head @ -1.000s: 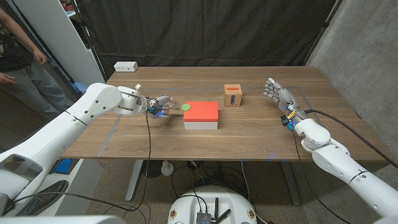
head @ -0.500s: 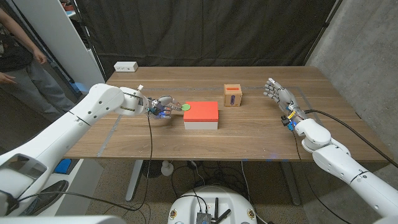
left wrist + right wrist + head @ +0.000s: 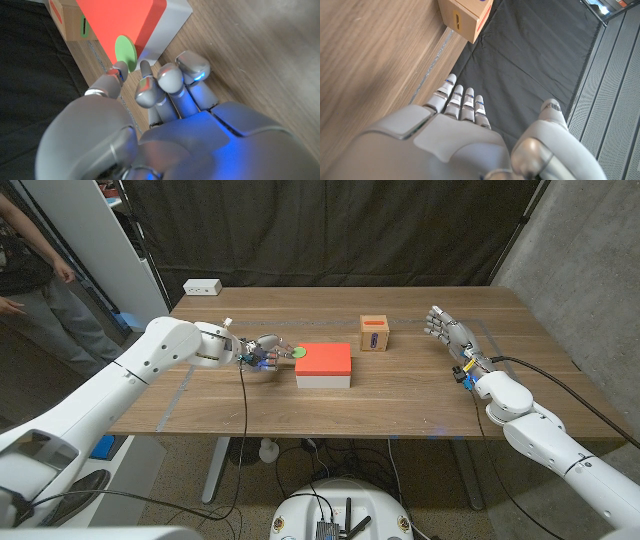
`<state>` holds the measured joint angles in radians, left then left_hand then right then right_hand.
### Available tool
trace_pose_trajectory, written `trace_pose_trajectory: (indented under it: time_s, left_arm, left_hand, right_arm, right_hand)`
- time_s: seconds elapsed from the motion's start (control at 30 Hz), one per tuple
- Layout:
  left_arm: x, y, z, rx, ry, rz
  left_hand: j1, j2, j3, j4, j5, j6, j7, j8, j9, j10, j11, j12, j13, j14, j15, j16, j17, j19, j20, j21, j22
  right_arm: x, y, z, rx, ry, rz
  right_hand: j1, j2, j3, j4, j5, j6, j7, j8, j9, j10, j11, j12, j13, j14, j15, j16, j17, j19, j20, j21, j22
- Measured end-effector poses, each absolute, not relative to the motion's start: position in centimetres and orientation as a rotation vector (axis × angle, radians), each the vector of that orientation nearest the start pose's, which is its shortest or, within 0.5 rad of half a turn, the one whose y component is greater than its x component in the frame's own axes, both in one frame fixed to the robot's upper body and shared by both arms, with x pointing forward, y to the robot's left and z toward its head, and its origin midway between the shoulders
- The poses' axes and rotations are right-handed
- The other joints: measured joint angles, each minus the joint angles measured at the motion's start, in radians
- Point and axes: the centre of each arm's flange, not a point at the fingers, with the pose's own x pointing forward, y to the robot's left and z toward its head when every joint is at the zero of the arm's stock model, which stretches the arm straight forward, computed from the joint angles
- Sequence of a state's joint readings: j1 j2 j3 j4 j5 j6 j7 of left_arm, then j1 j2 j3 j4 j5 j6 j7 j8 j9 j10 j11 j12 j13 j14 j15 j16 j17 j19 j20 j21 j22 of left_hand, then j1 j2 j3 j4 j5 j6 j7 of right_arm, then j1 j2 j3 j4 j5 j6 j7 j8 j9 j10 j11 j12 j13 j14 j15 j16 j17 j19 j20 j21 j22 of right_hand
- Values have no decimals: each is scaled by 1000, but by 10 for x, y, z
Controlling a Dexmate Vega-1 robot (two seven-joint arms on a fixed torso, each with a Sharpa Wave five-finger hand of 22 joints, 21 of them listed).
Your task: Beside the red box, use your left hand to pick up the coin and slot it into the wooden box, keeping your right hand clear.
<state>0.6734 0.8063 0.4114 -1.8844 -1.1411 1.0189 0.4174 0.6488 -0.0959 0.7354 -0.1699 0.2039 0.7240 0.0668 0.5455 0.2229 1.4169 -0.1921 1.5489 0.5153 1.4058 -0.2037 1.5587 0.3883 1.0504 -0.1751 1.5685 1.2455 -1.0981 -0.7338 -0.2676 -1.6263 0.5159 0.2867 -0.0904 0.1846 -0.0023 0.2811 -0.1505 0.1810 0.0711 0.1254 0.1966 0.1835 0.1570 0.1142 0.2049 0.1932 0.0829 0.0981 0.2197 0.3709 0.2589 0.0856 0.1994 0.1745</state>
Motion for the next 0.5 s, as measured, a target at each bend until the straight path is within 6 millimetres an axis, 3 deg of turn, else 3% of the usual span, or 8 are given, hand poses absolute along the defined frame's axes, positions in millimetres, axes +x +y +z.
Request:
trace_pose_trajectory:
  time_s: [0.5]
  left_arm:
    - [583, 252, 3, 214, 228, -188]
  left_hand:
    - [0, 11, 5, -5, 0, -1, 2, 7, -5, -2, 2, 0, 2, 0, 0, 0, 0, -7, 0, 0, 0]
  right_arm:
    - [573, -328, -37, -212, -650, 143]
  right_hand:
    - [0, 0, 0, 0, 0, 0, 0, 0, 0, 0, 0, 0, 0, 0, 0, 0, 0, 0, 0, 0, 0]
